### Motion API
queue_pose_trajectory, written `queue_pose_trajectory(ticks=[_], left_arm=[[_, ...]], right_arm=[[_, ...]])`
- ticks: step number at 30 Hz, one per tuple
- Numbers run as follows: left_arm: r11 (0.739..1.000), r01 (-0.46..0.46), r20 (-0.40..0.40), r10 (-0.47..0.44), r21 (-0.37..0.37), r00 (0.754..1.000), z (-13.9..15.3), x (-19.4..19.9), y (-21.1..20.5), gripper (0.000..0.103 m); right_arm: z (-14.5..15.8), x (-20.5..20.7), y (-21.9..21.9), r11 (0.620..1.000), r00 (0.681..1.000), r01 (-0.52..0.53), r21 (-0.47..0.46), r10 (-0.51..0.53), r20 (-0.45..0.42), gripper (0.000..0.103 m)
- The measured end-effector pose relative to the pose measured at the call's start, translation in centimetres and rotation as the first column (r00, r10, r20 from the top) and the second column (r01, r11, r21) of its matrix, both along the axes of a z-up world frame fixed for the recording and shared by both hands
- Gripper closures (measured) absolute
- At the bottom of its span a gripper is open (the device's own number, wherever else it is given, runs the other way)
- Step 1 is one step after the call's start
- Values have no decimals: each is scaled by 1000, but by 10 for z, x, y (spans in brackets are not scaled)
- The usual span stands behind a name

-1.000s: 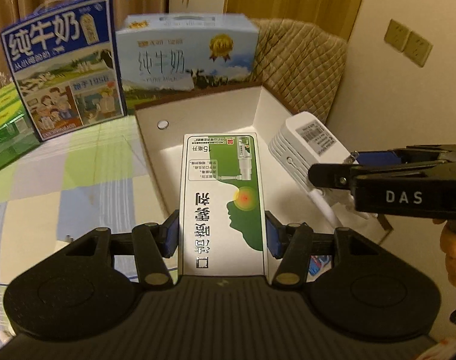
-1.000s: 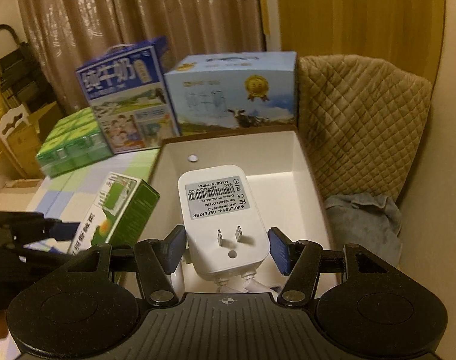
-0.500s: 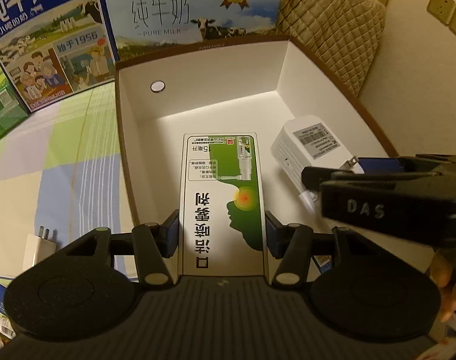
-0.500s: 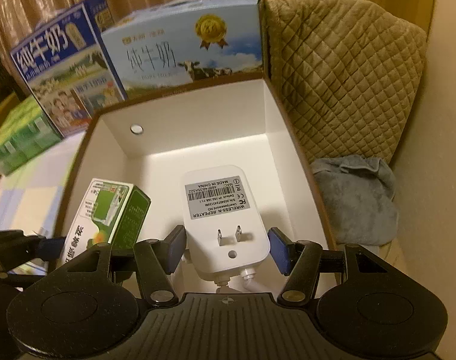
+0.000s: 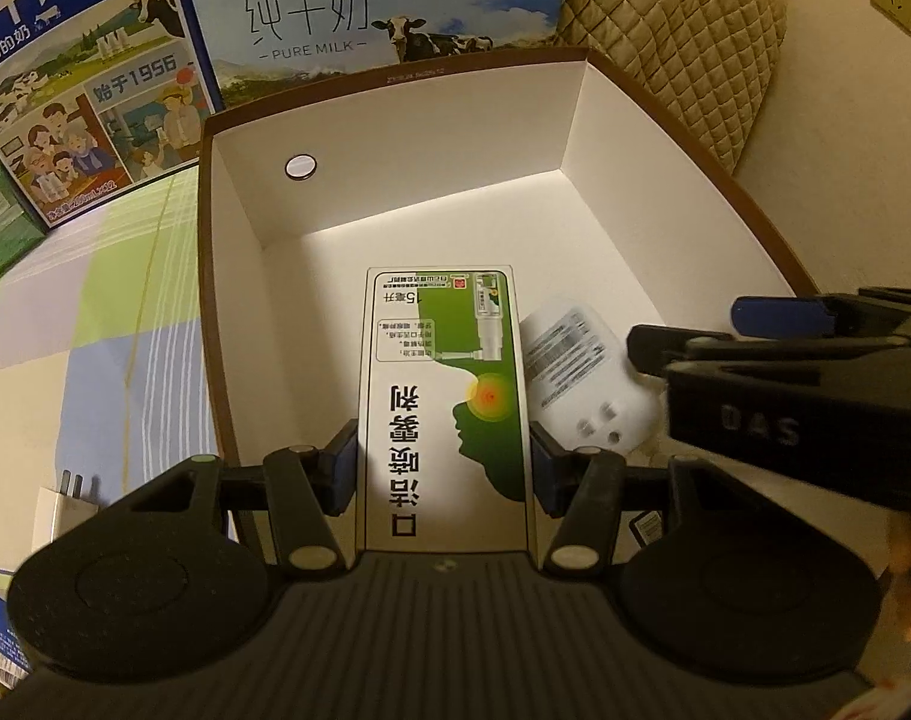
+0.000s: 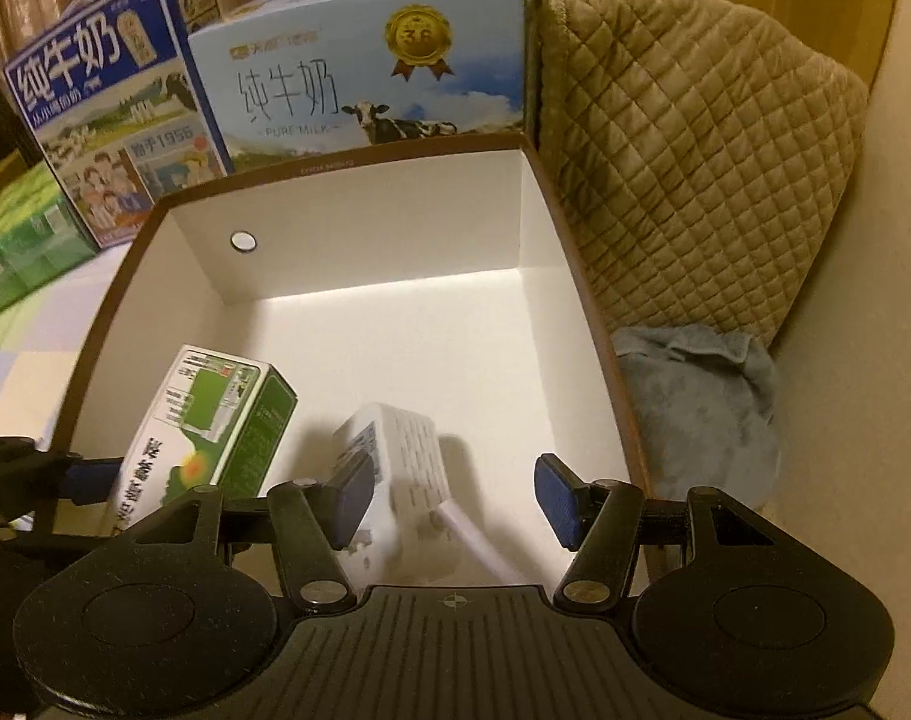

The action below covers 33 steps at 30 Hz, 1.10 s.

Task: Organize rigid objects
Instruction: 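Carry the repeater and medicine box into the brown box and release both, then withdraw both grippers from the box back over the table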

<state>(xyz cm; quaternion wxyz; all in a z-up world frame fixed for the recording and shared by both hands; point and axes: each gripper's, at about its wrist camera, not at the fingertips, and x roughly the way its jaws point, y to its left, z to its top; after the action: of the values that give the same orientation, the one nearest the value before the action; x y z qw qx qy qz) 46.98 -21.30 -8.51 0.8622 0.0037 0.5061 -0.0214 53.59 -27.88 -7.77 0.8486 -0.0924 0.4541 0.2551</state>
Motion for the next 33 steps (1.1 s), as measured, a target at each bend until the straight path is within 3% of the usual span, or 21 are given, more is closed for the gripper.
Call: queue_pose_trajectory(ticks=[19, 33], left_arm=[[999, 28, 37, -27, -30, 999, 21, -32, 13, 51], [995, 16, 117, -4, -98, 993, 65, -103, 38, 51]], right_arm=[[31, -33, -28, 994, 1000, -19, 104, 21, -17, 46], [53, -94, -44, 987, 999, -47, 156, 47, 5, 46]])
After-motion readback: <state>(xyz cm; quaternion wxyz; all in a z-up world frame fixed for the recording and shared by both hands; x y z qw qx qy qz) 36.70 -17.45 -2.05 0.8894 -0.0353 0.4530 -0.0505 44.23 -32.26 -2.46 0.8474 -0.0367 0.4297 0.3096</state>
